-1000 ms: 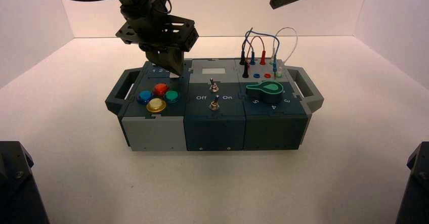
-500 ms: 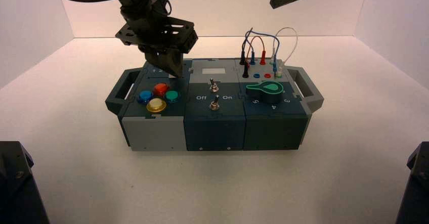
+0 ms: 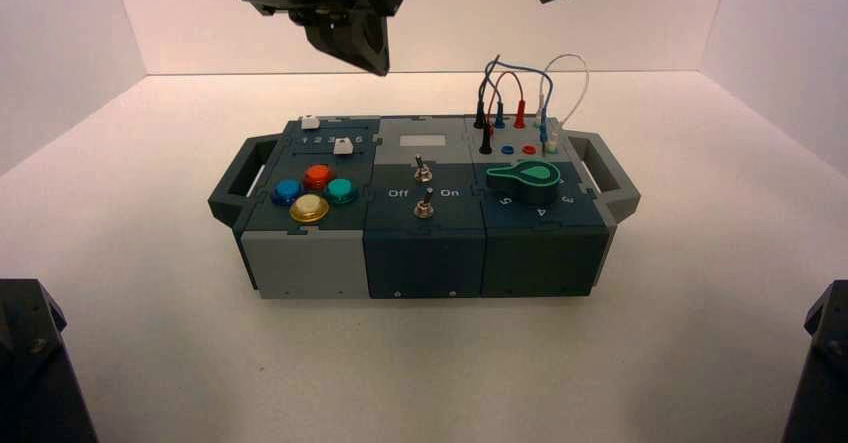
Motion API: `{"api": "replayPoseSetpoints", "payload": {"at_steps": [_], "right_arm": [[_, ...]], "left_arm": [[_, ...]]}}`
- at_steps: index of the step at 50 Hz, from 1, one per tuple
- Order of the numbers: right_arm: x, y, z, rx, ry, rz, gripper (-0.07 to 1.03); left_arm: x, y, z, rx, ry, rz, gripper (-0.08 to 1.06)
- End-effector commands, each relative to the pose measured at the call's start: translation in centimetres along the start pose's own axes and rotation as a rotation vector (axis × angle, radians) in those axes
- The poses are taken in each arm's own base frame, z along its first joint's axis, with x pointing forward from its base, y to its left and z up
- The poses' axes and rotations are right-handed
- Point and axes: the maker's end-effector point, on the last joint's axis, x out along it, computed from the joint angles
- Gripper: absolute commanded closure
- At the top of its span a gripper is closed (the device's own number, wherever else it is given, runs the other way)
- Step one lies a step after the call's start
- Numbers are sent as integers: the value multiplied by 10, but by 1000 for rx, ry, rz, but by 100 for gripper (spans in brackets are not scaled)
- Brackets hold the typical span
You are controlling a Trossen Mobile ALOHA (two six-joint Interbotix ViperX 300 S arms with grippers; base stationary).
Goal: Move the bottom slider to position 4.
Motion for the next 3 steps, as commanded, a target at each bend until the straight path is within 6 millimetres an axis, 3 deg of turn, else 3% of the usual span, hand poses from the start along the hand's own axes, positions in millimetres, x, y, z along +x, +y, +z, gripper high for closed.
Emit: {"api": "replayPoseSetpoints", "payload": {"at_steps": [1,3], "right_arm": [[-6,1,13,-11,-40,2,98],[-6,1,13,-11,-40,2,98]], "left_arm": [[-7,-4,25,21,-65,-7,101],[-8,-5,28,25,-71,-7,101]]}}
